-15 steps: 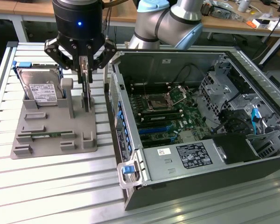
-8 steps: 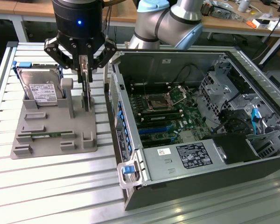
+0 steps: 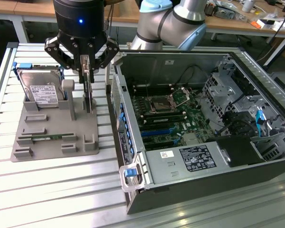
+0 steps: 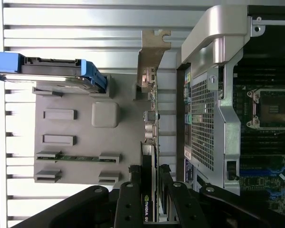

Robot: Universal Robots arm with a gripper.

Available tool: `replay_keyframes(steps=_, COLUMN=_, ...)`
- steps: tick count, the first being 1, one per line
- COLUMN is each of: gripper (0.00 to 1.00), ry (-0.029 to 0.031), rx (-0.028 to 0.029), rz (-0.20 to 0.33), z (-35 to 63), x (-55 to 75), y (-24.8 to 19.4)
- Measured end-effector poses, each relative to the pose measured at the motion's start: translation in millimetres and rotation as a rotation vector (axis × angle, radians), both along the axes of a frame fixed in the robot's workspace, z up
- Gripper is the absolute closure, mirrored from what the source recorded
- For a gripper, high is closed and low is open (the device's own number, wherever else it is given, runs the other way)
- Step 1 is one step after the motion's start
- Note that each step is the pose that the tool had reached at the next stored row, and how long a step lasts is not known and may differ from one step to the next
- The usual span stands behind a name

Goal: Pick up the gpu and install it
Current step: 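Pick up the gpu and move the gpu toward the slot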

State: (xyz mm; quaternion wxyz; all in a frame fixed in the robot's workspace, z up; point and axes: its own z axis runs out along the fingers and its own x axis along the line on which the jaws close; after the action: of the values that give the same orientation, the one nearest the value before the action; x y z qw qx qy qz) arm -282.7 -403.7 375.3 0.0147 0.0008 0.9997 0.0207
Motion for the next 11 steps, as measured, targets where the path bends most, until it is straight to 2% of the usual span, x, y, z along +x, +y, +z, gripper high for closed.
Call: replay_keyframes(steps=11, gripper=0.73, ry=0.0000, rx=0.0000, rz=0.000, z=5.6, x=0.0, y=0.0)
